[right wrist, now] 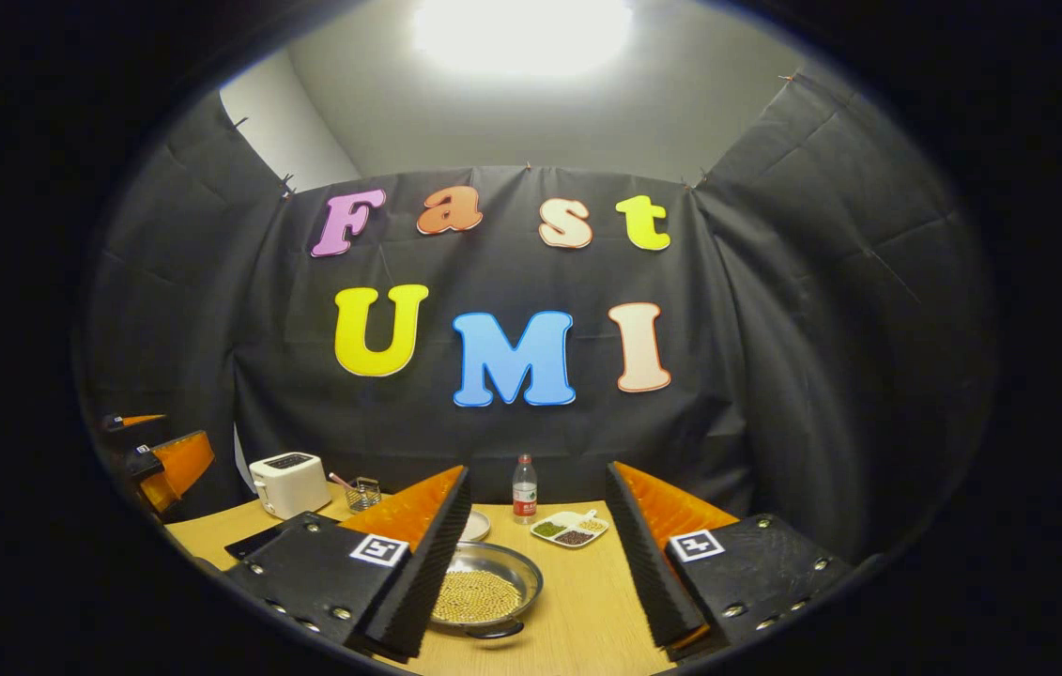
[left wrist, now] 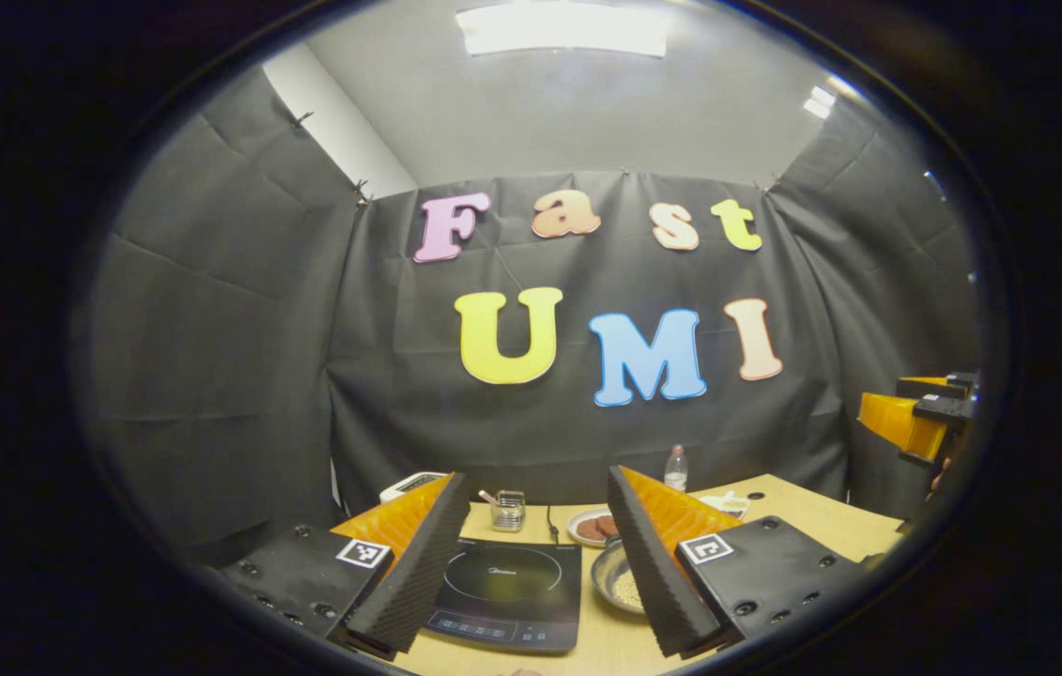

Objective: First push the handle of the pot to place it horizontally, then grasp the pot with both hands and set it on the induction cooktop.

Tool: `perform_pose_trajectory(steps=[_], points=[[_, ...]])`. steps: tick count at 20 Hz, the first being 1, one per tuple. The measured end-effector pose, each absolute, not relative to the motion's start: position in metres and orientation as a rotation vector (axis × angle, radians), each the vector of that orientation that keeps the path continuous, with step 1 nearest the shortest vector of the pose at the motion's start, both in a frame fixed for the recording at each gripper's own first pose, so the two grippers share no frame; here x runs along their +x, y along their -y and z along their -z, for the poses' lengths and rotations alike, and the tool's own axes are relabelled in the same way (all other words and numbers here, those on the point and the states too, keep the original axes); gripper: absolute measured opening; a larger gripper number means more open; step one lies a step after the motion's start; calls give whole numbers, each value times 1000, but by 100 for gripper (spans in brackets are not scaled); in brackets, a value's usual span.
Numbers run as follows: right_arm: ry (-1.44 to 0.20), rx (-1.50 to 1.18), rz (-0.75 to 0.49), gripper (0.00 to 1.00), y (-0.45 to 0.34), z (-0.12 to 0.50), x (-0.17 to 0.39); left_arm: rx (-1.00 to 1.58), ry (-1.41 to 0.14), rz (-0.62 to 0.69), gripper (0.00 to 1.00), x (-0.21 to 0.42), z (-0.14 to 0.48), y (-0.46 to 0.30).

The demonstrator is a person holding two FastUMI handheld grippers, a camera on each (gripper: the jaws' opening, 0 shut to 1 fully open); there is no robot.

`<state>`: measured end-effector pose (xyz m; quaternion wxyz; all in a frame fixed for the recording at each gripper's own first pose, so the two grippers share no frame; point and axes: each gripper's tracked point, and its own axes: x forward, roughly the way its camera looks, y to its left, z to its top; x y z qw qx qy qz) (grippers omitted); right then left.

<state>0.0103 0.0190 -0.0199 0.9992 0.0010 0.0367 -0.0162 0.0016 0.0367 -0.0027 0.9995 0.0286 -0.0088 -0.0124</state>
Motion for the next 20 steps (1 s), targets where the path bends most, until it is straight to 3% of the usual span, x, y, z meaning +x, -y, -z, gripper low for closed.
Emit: perform_pose_trajectory(steps=[1, 2, 4, 5, 6, 8, 10, 11, 16, 19, 20], points=[[-85, 3, 43, 81, -19, 24, 10, 58, 21, 24, 99, 2, 1, -41], [-102, 13, 31, 55, -25, 27, 11, 61, 22, 22, 99, 2, 1, -46], [-146, 22, 17, 54, -38, 38, 7, 68, 25, 13, 96, 0, 3, -59], [-163, 29, -11, 41, -48, 38, 7, 65, 27, 11, 93, -1, 4, -64], [-163, 16, 18, 27, -49, 42, 10, 60, 29, 8, 99, -2, 4, -69], [-158, -2, -19, 2, -62, 46, 7, 58, 41, -9, 99, -7, 4, -84], [-210, -28, -93, 5, -83, 63, 4, 57, 32, -36, 93, -12, 9, -99], [-238, -40, -126, 5, -89, 72, 3, 54, 25, -46, 99, -13, 11, -105], [-348, -60, -248, 5, -113, 109, 10, 67, 18, -105, 99, -13, 15, -119], [-409, -85, -347, 5, -126, 133, 14, 67, 17, -151, 93, -6, 17, -120], [-434, -92, -379, 5, -129, 142, 15, 65, 5, -171, 99, -2, 21, -119]])
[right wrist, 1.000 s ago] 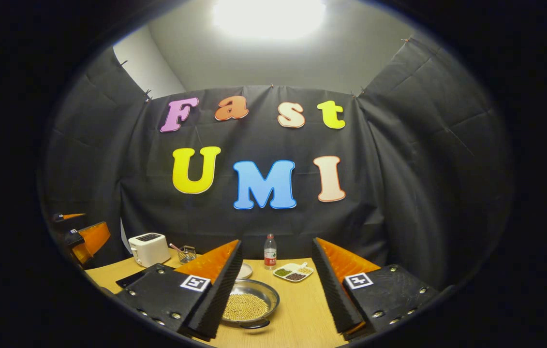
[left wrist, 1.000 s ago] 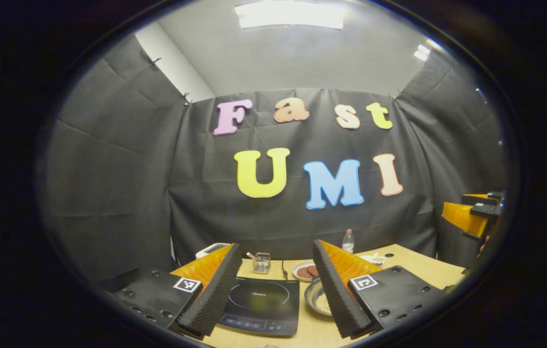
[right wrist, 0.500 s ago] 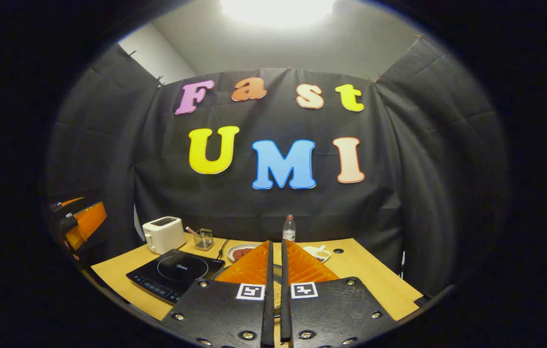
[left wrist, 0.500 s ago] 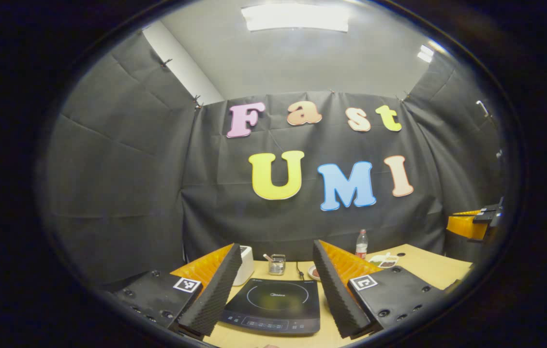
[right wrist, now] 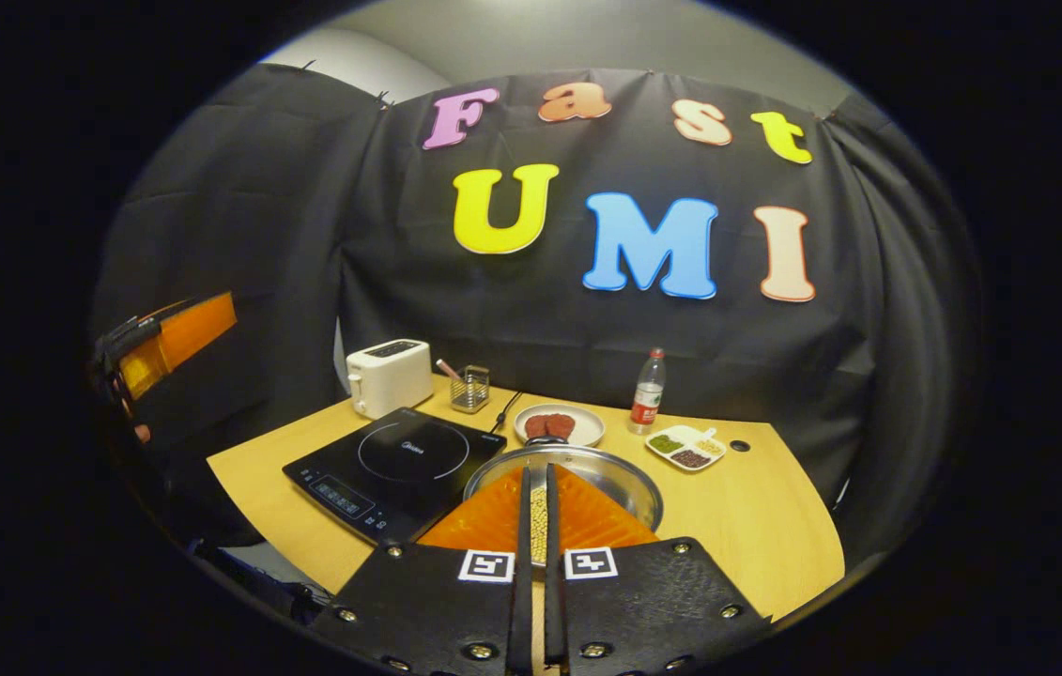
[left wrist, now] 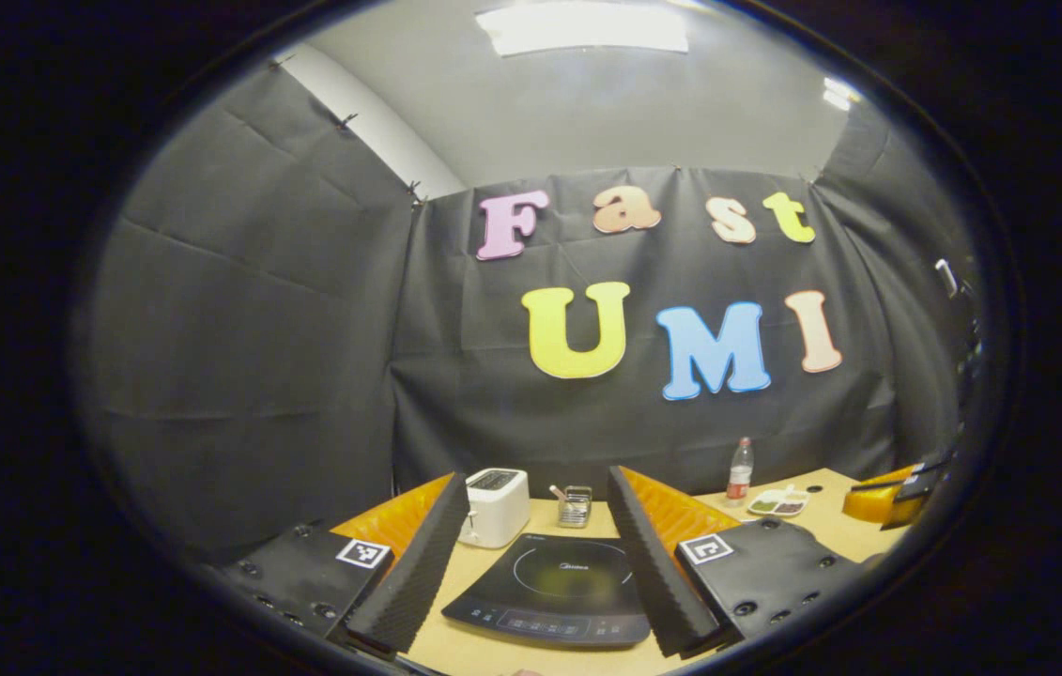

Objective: First push the handle of the pot to place it horizontally, then grasp the pot with both hands and set it on the induction cooktop.

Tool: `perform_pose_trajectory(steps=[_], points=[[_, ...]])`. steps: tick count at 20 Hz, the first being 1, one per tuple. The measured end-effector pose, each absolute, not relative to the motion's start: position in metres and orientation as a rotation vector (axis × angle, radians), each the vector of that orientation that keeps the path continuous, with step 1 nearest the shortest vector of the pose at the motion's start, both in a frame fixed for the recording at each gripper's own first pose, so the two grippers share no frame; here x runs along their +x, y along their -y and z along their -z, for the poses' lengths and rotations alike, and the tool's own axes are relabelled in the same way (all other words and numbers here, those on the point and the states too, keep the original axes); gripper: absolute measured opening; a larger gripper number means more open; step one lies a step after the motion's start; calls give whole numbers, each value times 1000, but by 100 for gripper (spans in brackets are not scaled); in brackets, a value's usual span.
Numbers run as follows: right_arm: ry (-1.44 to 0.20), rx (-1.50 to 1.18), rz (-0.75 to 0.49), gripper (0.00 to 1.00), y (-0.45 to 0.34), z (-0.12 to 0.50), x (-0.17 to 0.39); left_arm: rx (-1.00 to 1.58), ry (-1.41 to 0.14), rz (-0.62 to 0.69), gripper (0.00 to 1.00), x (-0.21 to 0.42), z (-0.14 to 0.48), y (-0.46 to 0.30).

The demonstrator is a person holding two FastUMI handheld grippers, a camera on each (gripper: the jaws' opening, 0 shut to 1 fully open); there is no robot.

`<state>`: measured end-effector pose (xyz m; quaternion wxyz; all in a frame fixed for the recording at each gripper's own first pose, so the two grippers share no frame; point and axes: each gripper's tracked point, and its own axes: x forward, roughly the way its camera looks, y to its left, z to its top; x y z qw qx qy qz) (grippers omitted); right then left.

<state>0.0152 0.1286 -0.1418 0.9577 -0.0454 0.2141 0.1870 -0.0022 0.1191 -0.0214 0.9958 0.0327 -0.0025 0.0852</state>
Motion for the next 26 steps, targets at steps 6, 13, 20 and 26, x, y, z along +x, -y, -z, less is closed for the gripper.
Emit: perform_pose_trajectory(steps=[6, 13, 20, 26], points=[[-603, -126, -553, 6, -138, 202, 15, 76, -55, -248, 94, 10, 38, -106], [-760, -162, -667, 6, -134, 264, 10, 111, -99, -299, 96, 17, 50, -91], [-951, -139, -695, 6, -125, 318, 7, 157, -123, -303, 99, 25, 52, -78], [-1032, -120, -702, 4, -121, 334, 9, 168, -121, -282, 94, 37, 51, -65]])
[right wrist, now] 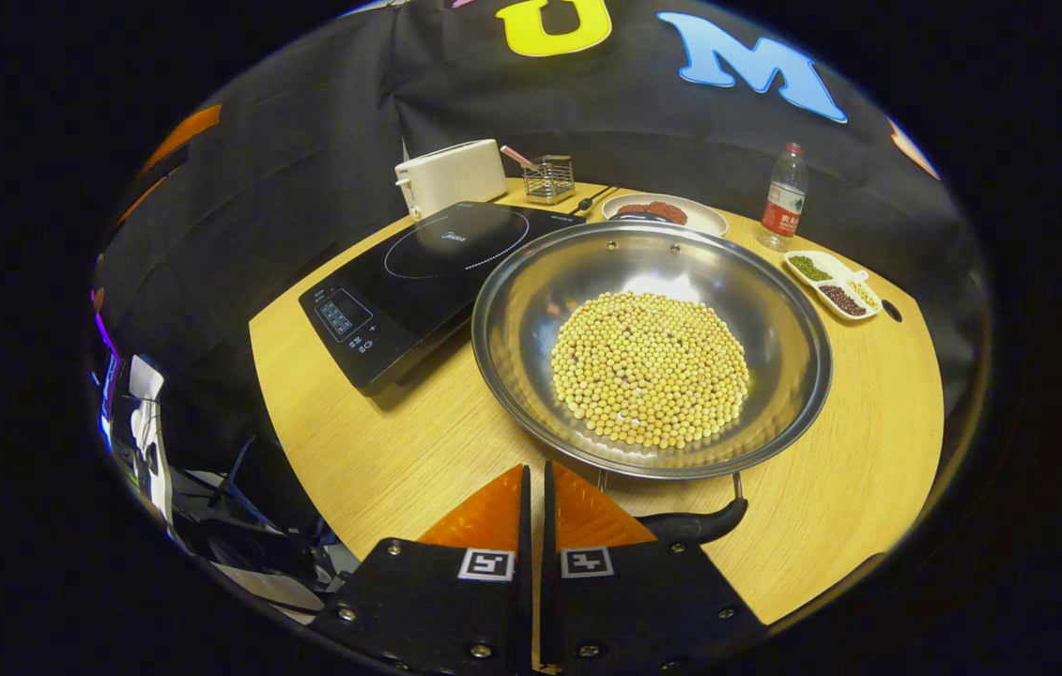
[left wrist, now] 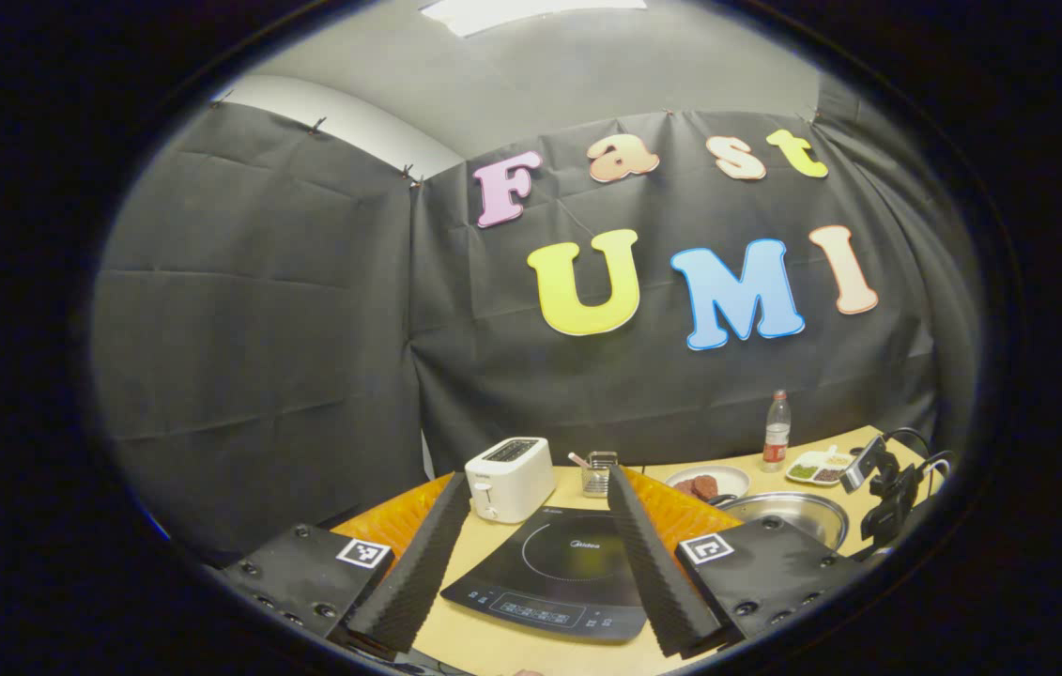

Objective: First push the handle of the pot to place it horizontally, then grasp the pot with both hands and set it on the induction cooktop.

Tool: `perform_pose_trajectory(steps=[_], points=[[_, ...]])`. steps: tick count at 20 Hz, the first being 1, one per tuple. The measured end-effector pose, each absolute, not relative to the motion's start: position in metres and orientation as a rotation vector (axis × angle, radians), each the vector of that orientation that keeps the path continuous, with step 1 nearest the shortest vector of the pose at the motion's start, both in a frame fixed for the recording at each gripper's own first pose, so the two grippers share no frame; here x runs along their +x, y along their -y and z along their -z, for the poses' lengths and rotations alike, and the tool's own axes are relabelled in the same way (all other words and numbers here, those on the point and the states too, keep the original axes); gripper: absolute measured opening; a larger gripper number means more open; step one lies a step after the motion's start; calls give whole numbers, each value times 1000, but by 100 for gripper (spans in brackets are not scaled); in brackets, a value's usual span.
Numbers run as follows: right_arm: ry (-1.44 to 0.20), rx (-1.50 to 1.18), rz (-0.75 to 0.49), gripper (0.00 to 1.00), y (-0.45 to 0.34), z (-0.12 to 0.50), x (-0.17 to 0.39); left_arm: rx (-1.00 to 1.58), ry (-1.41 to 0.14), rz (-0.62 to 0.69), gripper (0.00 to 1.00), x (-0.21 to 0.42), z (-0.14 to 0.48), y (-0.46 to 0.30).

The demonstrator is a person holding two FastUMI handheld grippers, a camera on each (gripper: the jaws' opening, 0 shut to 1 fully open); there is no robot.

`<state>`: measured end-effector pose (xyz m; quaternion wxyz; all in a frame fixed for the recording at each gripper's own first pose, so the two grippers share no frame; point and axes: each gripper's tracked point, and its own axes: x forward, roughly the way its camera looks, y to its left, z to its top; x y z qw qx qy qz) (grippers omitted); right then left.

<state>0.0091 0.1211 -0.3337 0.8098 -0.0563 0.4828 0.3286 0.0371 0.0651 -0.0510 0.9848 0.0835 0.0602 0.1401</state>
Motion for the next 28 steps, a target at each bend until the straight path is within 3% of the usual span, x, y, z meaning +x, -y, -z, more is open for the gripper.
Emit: perform_pose_trajectory(steps=[8, 28], points=[[-1058, -152, -634, 4, -86, 340, 16, 137, -113, -260, 99, 53, 58, -52], [-1056, -136, -388, 4, 28, 357, 96, 118, -128, -215, 99, 87, 83, 9]])
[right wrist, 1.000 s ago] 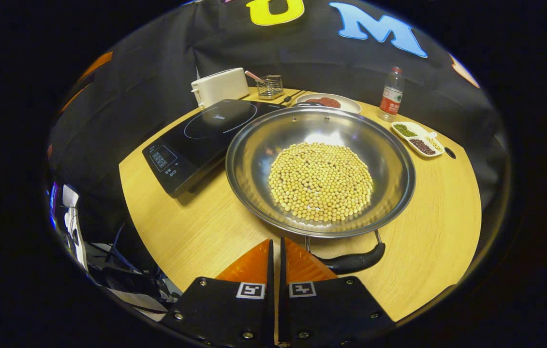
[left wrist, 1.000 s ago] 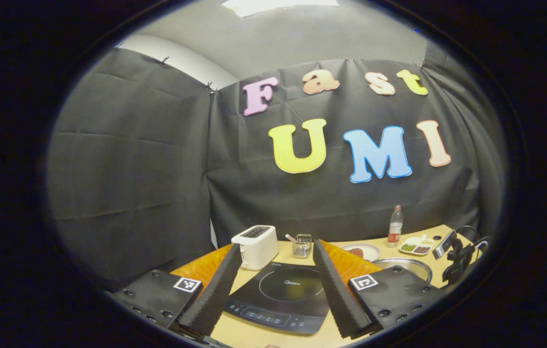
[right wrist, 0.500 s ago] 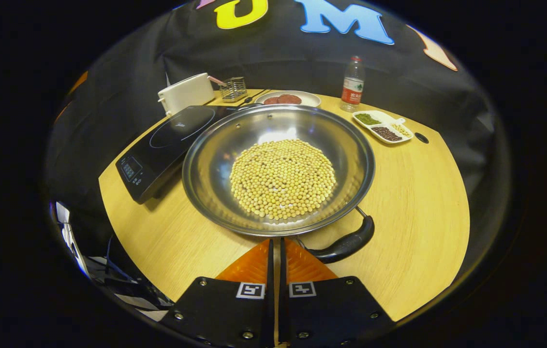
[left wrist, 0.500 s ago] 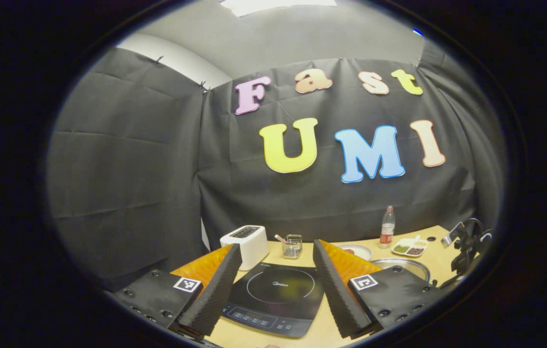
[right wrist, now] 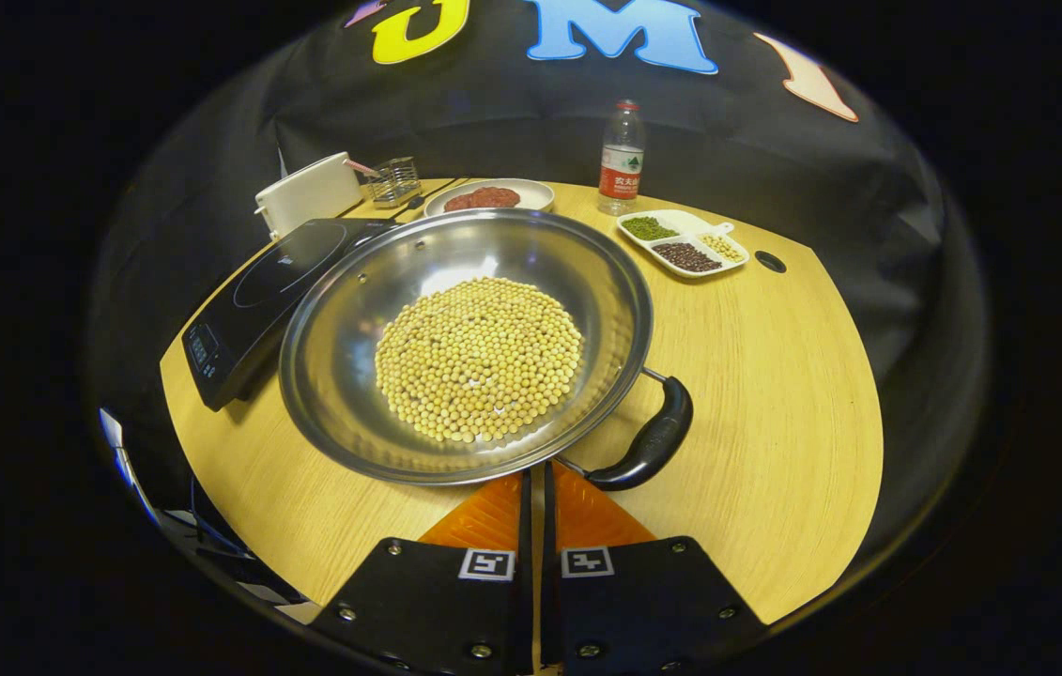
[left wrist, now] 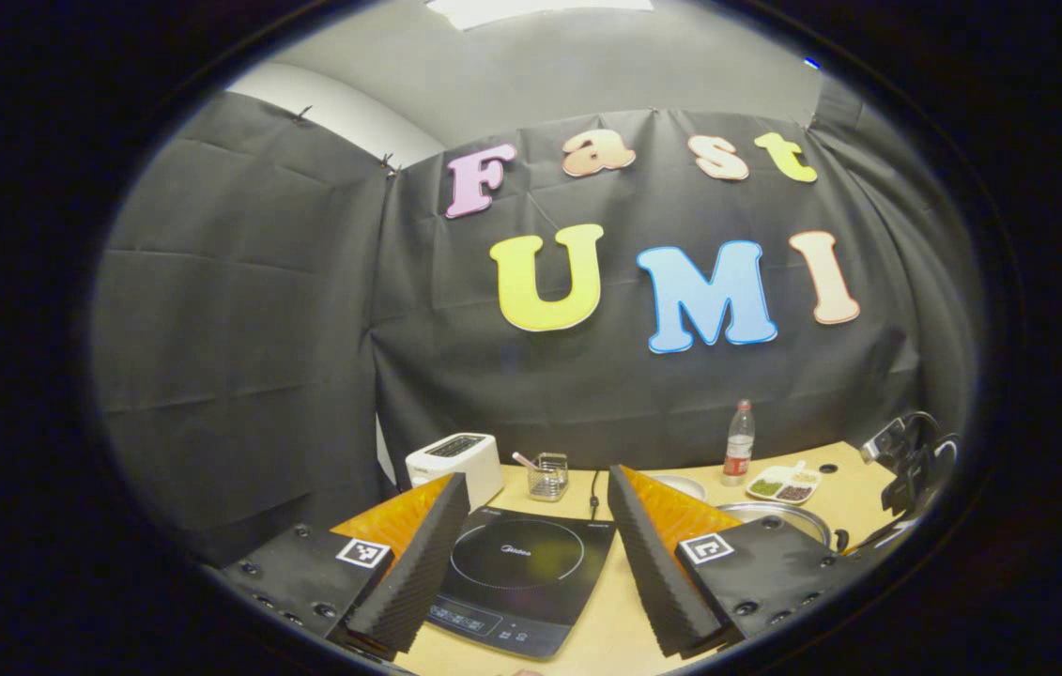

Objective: First push the handle of the pot to place it horizontally, then grasp the pot with both hands and set it on the induction cooktop.

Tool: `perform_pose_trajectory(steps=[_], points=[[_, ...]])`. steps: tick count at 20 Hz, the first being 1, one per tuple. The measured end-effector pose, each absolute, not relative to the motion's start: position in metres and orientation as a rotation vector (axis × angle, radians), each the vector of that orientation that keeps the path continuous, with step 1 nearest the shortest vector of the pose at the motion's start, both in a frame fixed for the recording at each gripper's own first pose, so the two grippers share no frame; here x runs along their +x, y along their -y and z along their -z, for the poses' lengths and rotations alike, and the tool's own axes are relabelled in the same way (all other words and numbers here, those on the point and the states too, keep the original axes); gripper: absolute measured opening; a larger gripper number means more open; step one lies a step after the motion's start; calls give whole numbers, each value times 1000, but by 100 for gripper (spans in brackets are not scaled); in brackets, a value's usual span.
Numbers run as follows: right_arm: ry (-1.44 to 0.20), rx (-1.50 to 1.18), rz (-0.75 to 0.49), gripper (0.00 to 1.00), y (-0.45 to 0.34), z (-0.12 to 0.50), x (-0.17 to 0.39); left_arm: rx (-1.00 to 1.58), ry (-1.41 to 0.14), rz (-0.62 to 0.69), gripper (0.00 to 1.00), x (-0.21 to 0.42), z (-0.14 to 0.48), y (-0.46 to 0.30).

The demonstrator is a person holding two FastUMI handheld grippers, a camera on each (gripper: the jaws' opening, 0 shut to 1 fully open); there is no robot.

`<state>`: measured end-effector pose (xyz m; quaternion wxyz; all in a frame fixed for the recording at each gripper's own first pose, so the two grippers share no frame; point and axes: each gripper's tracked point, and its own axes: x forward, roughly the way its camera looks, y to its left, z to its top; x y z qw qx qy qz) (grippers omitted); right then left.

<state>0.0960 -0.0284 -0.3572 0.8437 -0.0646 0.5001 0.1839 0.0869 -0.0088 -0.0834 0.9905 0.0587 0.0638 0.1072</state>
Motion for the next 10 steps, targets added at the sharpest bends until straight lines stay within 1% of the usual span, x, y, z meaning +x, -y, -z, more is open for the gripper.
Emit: perform_pose_trajectory(steps=[8, 9, 10], points=[[-1064, -122, -304, 4, 63, 367, 123, 112, -162, -217, 99, 108, 107, 30], [-1053, -115, -284, 4, 70, 365, 127, 111, -172, -212, 96, 111, 114, 33], [-1047, -101, -269, 4, 74, 366, 131, 111, -181, -208, 96, 115, 118, 35]])
